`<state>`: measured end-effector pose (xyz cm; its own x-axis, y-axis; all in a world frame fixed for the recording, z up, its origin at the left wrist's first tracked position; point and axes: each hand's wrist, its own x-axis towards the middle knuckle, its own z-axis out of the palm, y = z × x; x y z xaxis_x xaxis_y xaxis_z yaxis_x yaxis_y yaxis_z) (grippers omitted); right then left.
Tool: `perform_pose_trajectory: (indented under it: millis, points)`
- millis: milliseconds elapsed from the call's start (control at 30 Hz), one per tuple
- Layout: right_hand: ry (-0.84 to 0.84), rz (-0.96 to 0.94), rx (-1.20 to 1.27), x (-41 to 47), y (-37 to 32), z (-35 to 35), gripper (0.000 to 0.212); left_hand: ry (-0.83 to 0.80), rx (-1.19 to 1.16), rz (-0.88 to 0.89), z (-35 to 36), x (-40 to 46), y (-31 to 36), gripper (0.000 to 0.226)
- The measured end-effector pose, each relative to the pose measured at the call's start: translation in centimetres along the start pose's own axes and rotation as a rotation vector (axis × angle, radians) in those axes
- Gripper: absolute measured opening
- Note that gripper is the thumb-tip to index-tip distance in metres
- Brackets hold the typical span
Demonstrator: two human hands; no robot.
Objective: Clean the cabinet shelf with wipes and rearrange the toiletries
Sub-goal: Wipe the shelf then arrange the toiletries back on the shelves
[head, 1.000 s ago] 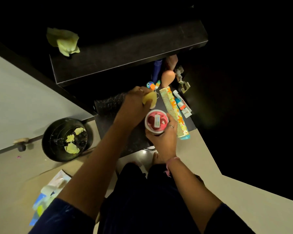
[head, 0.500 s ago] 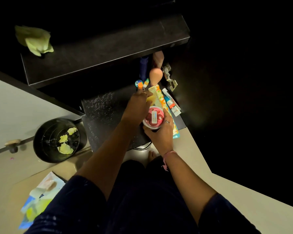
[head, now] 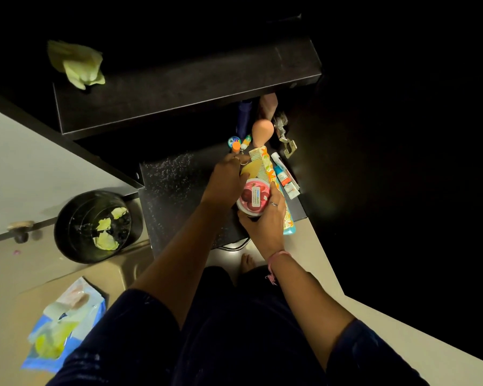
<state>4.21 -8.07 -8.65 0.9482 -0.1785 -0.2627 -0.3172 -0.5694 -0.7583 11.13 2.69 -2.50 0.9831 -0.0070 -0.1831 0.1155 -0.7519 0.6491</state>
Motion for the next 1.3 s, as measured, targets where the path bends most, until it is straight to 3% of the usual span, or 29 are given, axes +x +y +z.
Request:
perform_pose_trajectory:
  millis: [300, 400, 533, 667, 733, 800, 933, 1100, 1200, 1300]
  points:
    - [0.029, -0.092, -0.112, -0.6, -1.6, -1.3, 0.099, 0.02, -0.034, -0.001, -0.9, -0.7, -0.2, 0.042]
    - [0.113, -0.294, -0.127, -1.7, -3.7, -3.1, 0.079, 0.113, -0.07, 0.031, -1.9, -1.7, -0.1, 0.036]
    - [0.221, -0.668, -0.016, -2.1, -9.5, -4.6, 0.05, 0.333, -0.285, -0.013, -3.9, -4.5, -0.3, 0.02]
    - [0.244, -0.975, 0.09, -0.9, -18.9, -4.7, 0.028, 0.459, -0.421, -0.228, -4.7, -7.3, -2.2, 0.011]
    - [0.163, -1.003, 0.083, 0.3, -23.1, -3.8, 0.028, 0.475, -0.428, -0.341, -4.7, -8.2, -3.5, 0.018]
    - [0.036, -0.965, -0.002, 1.3, -26.7, -2.5, 0.034, 0.485, -0.442, -0.374, -4.8, -9.1, -4.6, 0.023]
    - [-0.14, -0.94, -0.487, 3.0, -30.6, 0.6, 0.043, 0.486, -0.474, -0.359, -6.4, -10.9, -5.8, 0.019]
    - [-0.089, -0.995, -0.655, 2.6, -32.1, 1.5, 0.035, 0.482, -0.539, -0.384, -7.7, -14.1, -7.9, 0.021]
    - [-0.049, -1.007, -0.511, 1.8, -31.6, 0.5, 0.032, 0.471, -0.57, -0.413, -8.2, -15.6, -9.3, 0.018]
    - [0.178, -0.995, -0.001, 0.1, -29.2, -1.3, 0.02, 0.482, -0.63, -0.448, -8.2, -16.8, -10.2, 0.015]
